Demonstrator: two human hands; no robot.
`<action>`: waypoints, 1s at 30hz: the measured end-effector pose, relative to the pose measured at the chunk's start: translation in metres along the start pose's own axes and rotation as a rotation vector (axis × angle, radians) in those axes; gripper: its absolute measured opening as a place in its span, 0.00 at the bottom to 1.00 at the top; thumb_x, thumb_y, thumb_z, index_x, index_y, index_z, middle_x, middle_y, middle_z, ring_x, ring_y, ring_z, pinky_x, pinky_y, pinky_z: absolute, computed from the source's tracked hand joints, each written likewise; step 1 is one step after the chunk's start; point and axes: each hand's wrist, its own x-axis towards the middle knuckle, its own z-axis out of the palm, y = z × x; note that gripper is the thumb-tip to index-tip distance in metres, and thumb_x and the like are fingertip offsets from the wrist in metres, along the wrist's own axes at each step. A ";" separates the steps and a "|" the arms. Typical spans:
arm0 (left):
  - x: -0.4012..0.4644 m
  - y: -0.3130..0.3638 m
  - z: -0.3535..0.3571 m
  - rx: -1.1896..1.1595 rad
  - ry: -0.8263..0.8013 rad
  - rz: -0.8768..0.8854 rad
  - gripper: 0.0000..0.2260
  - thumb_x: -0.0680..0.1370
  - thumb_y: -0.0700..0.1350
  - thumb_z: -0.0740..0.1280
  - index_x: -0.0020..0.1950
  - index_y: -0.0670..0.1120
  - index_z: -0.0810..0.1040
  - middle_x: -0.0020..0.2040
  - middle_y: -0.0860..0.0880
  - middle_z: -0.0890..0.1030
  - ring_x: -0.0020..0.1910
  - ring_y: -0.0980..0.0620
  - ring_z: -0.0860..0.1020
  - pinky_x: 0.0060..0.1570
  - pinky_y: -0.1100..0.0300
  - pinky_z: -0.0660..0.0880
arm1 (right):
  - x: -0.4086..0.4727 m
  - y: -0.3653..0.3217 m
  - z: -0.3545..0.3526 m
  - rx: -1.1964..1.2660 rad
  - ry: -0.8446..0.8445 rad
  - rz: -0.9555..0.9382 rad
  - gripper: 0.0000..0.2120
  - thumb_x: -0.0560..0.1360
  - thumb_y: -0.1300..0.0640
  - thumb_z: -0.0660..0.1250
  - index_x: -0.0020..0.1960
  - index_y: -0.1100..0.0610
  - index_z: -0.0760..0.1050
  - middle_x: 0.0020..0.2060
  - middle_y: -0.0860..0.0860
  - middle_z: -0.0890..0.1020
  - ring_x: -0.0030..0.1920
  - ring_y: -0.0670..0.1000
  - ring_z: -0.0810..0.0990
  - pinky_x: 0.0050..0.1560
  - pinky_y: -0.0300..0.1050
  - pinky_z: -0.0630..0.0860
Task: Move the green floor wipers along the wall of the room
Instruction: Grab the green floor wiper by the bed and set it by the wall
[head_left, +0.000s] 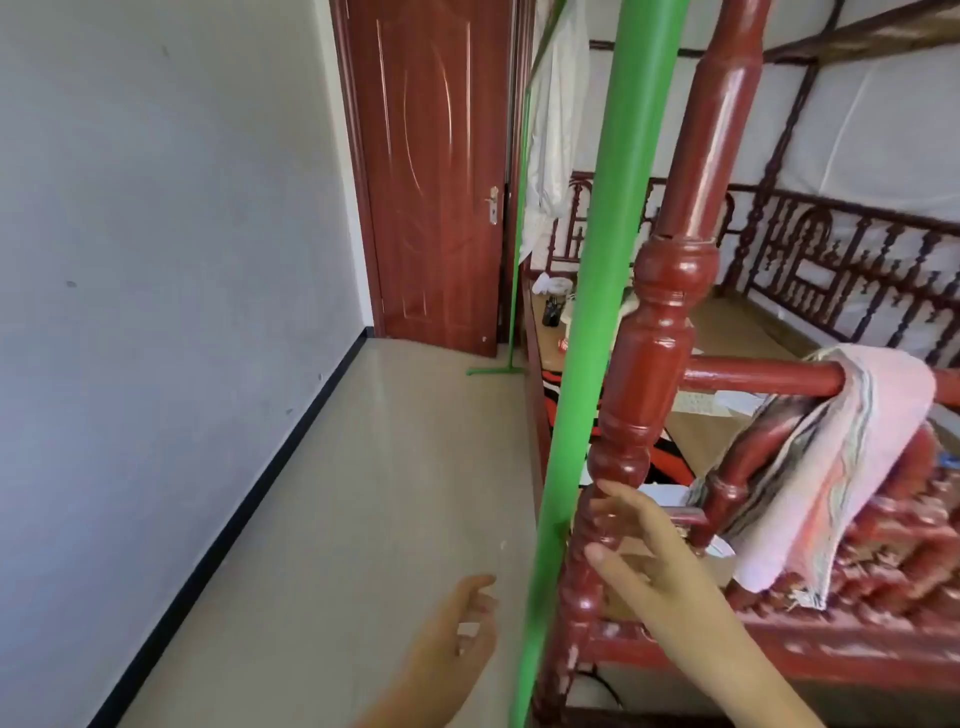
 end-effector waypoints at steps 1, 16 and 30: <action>0.006 0.001 0.004 0.019 -0.005 0.026 0.18 0.73 0.39 0.63 0.52 0.62 0.67 0.48 0.53 0.77 0.47 0.62 0.77 0.40 0.71 0.72 | 0.008 -0.001 0.003 -0.007 -0.030 -0.013 0.24 0.69 0.50 0.67 0.63 0.40 0.66 0.57 0.41 0.76 0.56 0.35 0.74 0.54 0.32 0.73; 0.015 0.003 0.027 0.180 0.032 -0.115 0.09 0.76 0.53 0.59 0.53 0.50 0.71 0.50 0.47 0.80 0.48 0.51 0.78 0.51 0.54 0.75 | 0.039 -0.007 0.036 -0.001 -0.209 -0.122 0.20 0.73 0.61 0.64 0.58 0.40 0.70 0.50 0.41 0.80 0.51 0.38 0.77 0.47 0.28 0.74; -0.080 -0.052 -0.110 0.286 0.512 -0.313 0.13 0.77 0.54 0.58 0.46 0.44 0.68 0.32 0.48 0.69 0.33 0.47 0.71 0.38 0.48 0.71 | 0.038 -0.070 0.212 0.122 -0.582 -0.307 0.11 0.70 0.59 0.68 0.47 0.44 0.78 0.38 0.41 0.82 0.44 0.46 0.81 0.52 0.55 0.79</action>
